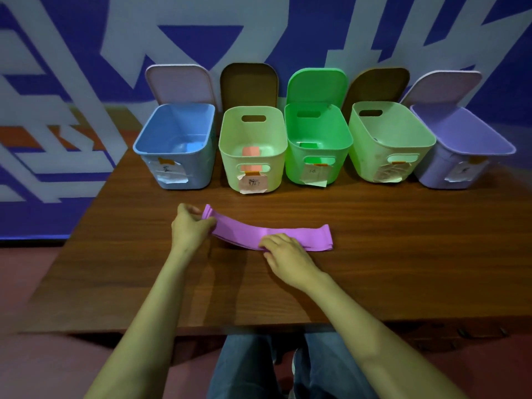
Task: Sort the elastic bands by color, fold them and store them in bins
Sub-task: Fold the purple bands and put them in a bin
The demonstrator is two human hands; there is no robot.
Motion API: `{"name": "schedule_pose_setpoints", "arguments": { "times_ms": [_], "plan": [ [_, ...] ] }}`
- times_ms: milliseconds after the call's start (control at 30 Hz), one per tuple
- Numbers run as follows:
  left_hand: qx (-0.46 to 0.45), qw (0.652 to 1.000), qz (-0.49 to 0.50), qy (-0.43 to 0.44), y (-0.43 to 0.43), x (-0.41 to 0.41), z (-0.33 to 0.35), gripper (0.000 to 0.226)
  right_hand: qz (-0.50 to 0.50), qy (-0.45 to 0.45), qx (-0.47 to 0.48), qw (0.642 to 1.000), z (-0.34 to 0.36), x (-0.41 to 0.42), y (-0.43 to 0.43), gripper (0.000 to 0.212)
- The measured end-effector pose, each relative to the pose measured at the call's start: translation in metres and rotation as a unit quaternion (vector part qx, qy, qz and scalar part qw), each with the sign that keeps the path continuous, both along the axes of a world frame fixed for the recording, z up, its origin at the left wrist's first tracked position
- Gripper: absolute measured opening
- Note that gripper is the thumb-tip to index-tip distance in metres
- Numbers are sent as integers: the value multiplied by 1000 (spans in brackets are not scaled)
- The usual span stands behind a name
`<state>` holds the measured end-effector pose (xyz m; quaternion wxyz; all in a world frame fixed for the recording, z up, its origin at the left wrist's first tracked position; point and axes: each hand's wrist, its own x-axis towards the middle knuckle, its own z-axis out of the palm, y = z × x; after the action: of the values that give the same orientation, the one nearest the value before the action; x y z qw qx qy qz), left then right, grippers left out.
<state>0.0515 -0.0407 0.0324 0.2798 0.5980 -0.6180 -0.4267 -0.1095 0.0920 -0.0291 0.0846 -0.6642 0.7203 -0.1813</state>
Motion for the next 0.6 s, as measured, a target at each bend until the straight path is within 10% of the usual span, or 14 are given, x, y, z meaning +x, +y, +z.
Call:
{"name": "schedule_pose_setpoints", "arguments": {
  "times_ms": [600],
  "plan": [
    [-88,956,-230,-159,50,-121,5,43,-160,25,41,986,7,-82,52,29]
  ]
}}
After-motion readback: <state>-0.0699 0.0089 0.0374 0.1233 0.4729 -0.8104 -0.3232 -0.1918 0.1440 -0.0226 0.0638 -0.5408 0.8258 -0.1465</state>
